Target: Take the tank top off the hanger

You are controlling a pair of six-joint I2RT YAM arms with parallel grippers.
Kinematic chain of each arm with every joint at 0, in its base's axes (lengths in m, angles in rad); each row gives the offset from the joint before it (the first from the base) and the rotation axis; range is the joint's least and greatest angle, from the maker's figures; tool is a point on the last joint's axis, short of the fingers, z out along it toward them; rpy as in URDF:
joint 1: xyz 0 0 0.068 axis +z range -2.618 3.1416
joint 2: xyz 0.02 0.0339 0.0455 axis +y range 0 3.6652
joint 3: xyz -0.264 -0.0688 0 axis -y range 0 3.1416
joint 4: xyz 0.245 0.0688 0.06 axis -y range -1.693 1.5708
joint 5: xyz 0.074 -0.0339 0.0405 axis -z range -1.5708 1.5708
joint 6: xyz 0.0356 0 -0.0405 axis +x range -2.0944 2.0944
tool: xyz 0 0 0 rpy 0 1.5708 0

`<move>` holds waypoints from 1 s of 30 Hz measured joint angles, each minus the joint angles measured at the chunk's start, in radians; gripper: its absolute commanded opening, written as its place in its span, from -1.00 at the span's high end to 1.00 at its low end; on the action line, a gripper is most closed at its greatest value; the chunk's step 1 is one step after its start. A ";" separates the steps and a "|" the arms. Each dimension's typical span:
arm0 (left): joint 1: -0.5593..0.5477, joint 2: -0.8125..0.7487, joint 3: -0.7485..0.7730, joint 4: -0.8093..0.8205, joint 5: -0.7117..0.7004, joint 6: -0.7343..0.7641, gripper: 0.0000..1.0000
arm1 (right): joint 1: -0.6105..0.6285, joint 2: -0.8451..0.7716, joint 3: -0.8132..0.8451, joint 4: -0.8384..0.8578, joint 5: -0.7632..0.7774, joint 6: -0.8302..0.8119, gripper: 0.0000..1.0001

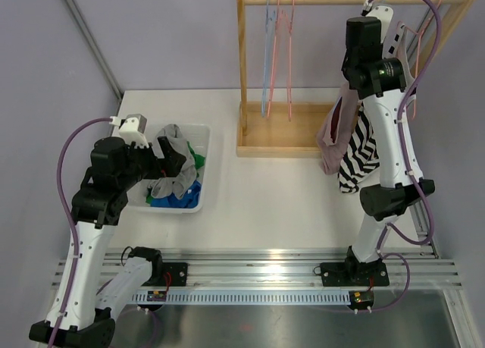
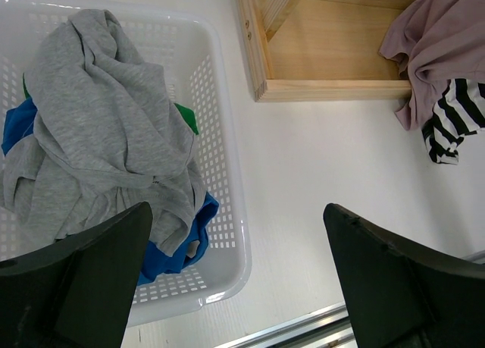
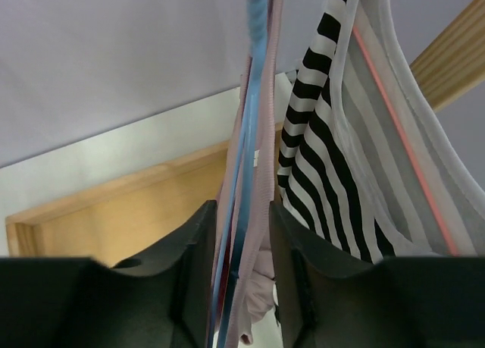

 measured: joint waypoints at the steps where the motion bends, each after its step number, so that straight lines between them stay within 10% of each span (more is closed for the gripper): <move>1: -0.001 0.000 0.000 0.000 0.002 0.000 -0.98 | -0.001 0.006 0.000 0.000 0.001 0.000 0.41; 7: -0.004 0.001 0.000 0.000 0.015 0.000 -0.98 | -0.007 0.000 -0.009 0.020 0.002 0.000 0.99; 30: -0.093 0.014 0.005 0.009 0.045 -0.010 -0.98 | -0.008 -0.278 -0.065 0.024 -0.379 -0.006 1.00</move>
